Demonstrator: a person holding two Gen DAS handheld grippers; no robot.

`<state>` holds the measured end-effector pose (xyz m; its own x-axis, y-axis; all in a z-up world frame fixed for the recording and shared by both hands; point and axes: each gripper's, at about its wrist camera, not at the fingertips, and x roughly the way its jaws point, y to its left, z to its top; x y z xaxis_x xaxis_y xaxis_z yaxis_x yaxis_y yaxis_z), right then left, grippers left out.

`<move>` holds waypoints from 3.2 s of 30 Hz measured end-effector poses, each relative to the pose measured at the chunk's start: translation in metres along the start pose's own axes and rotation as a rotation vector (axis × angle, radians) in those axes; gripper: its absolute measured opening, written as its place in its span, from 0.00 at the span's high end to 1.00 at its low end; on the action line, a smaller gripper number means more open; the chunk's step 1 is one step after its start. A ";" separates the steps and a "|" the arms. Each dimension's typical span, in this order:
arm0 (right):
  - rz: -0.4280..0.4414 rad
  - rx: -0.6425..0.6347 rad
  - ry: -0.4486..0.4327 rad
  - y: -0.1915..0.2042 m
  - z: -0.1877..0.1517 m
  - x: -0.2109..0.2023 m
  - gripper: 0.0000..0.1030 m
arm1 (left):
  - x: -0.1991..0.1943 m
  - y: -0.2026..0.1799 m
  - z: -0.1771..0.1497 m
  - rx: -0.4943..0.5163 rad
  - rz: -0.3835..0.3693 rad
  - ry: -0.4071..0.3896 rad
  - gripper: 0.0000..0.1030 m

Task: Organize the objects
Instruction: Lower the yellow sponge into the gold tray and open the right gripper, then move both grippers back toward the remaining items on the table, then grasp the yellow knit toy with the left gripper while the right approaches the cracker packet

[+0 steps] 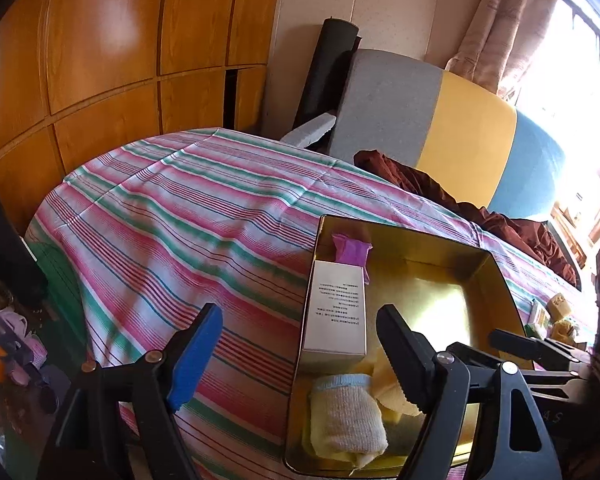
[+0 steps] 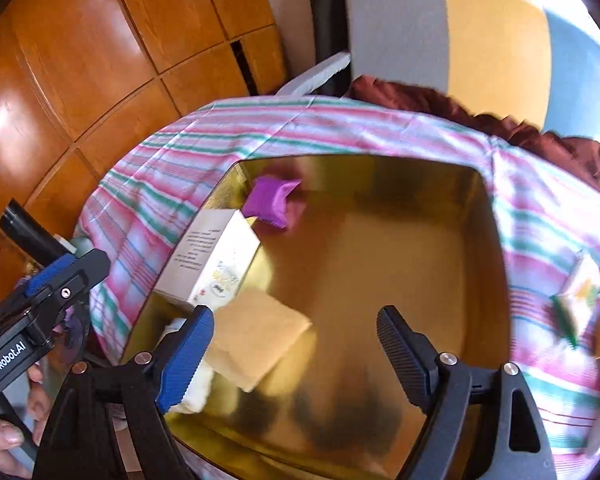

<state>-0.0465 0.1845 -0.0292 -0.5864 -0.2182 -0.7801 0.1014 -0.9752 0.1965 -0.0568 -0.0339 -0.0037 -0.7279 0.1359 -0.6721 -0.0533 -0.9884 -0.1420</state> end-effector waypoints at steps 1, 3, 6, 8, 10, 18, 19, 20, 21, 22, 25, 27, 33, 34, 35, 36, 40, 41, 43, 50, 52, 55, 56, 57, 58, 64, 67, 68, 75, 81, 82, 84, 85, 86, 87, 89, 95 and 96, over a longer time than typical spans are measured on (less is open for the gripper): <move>-0.013 -0.002 -0.010 -0.003 0.000 -0.005 0.17 | -0.003 -0.003 -0.001 0.009 -0.001 -0.005 0.20; -0.039 0.001 -0.031 -0.010 -0.001 -0.014 0.17 | -0.007 -0.010 -0.003 0.030 -0.005 -0.012 0.20; -0.066 0.011 -0.059 -0.020 -0.004 -0.026 0.17 | -0.013 -0.021 -0.007 0.058 -0.020 -0.014 0.17; -0.088 0.010 -0.073 -0.025 -0.006 -0.032 0.17 | -0.016 -0.028 -0.009 0.073 -0.030 -0.014 0.15; -0.110 0.012 -0.087 -0.031 -0.008 -0.038 0.17 | -0.018 -0.036 -0.010 0.090 -0.042 -0.012 0.15; -0.192 0.054 -0.116 -0.071 -0.017 -0.060 0.17 | -0.021 -0.070 -0.018 0.169 -0.079 0.000 0.15; -0.205 0.064 -0.119 -0.079 -0.019 -0.063 0.17 | -0.021 -0.075 -0.019 0.180 -0.086 0.004 0.15; -0.218 0.077 -0.121 -0.088 -0.020 -0.067 0.17 | -0.021 -0.080 -0.020 0.191 -0.091 0.007 0.15; -0.232 0.091 -0.122 -0.097 -0.021 -0.070 0.17 | -0.020 -0.084 -0.021 0.203 -0.096 0.010 0.15; -0.249 0.102 -0.123 -0.107 -0.022 -0.074 0.17 | -0.019 -0.090 -0.022 0.215 -0.102 0.015 0.15; -0.311 0.135 -0.131 -0.139 -0.025 -0.090 0.17 | -0.018 -0.104 -0.025 0.242 -0.127 0.028 0.15; -0.362 0.162 -0.139 -0.162 -0.028 -0.101 0.17 | -0.017 -0.114 -0.027 0.264 -0.147 0.034 0.15; -0.515 0.330 -0.192 -0.253 -0.042 -0.148 0.17 | -0.018 -0.149 -0.032 0.334 -0.209 0.052 0.15; -0.540 0.377 -0.204 -0.269 -0.047 -0.156 0.17 | -0.018 -0.155 -0.033 0.346 -0.221 0.057 0.15; -0.566 0.427 -0.218 -0.285 -0.053 -0.163 0.17 | -0.018 -0.163 -0.035 0.361 -0.234 0.063 0.15; -0.586 0.472 -0.236 -0.299 -0.061 -0.169 0.17 | -0.017 -0.170 -0.036 0.376 -0.244 0.069 0.15; -0.617 0.711 -0.261 -0.351 -0.099 -0.181 0.17 | -0.018 -0.203 -0.046 0.443 -0.294 0.090 0.15; -0.585 0.791 -0.252 -0.362 -0.107 -0.183 0.17 | -0.018 -0.212 -0.048 0.463 -0.302 0.095 0.15; -0.541 0.895 -0.276 -0.377 -0.119 -0.189 0.17 | -0.017 -0.230 -0.053 0.495 -0.322 0.108 0.15; -0.432 0.988 -0.290 -0.389 -0.131 -0.187 0.17 | -0.003 -0.289 -0.065 0.590 -0.381 0.159 0.15; -0.405 0.980 -0.298 -0.388 -0.129 -0.185 0.17 | 0.005 -0.306 -0.066 0.587 -0.415 0.203 0.15; -0.374 0.976 -0.292 -0.388 -0.127 -0.182 0.17 | 0.020 -0.324 -0.067 0.564 -0.447 0.263 0.24; -0.364 0.979 -0.292 -0.388 -0.127 -0.181 0.17 | 0.025 -0.330 -0.068 0.558 -0.453 0.285 0.27; -0.354 0.980 -0.293 -0.388 -0.127 -0.181 0.17 | 0.030 -0.336 -0.070 0.553 -0.458 0.301 0.32; -0.342 0.981 -0.292 -0.388 -0.127 -0.180 0.17 | 0.034 -0.341 -0.071 0.553 -0.460 0.311 0.36; -0.264 0.970 -0.271 -0.386 -0.125 -0.172 0.17 | 0.050 -0.374 -0.082 0.651 -0.466 0.318 0.50; -0.249 0.974 -0.279 -0.386 -0.125 -0.172 0.17 | 0.059 -0.392 -0.083 0.700 -0.470 0.299 0.50; -0.248 0.979 -0.284 -0.387 -0.125 -0.172 0.17 | 0.063 -0.397 -0.082 0.711 -0.472 0.299 0.50; -0.189 0.999 -0.277 -0.390 -0.126 -0.168 0.17 | 0.092 -0.426 -0.076 0.688 -0.493 0.336 0.39; -0.190 0.991 -0.282 -0.388 -0.126 -0.168 0.17 | 0.109 -0.446 -0.067 0.585 -0.526 0.363 0.38; -0.186 0.994 -0.281 -0.388 -0.126 -0.168 0.17 | 0.111 -0.450 -0.066 0.574 -0.533 0.364 0.38; -0.184 0.995 -0.281 -0.389 -0.126 -0.168 0.17 | 0.116 -0.459 -0.067 0.564 -0.536 0.367 0.38; -0.185 0.994 -0.280 -0.388 -0.126 -0.168 0.17 | 0.118 -0.464 -0.068 0.565 -0.536 0.373 0.38; -0.185 0.993 -0.278 -0.389 -0.126 -0.168 0.17 | 0.120 -0.468 -0.069 0.568 -0.540 0.377 0.38; -0.186 0.992 -0.276 -0.389 -0.125 -0.168 0.17 | 0.122 -0.473 -0.071 0.571 -0.541 0.376 0.38; -0.187 0.991 -0.267 -0.390 -0.125 -0.166 0.17 | 0.127 -0.482 -0.076 0.584 -0.536 0.384 0.38; -0.196 1.016 -0.272 -0.395 -0.129 -0.167 0.17 | 0.131 -0.491 -0.088 0.586 -0.552 0.414 0.53; -0.195 1.024 -0.274 -0.395 -0.130 -0.167 0.17 | 0.129 -0.488 -0.090 0.590 -0.558 0.416 0.56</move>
<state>0.1157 0.6020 -0.0533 -0.6928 0.0770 -0.7170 -0.6592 -0.4709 0.5864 -0.0634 0.4720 -0.0862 -0.1923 0.5052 -0.8413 -0.7483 -0.6302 -0.2074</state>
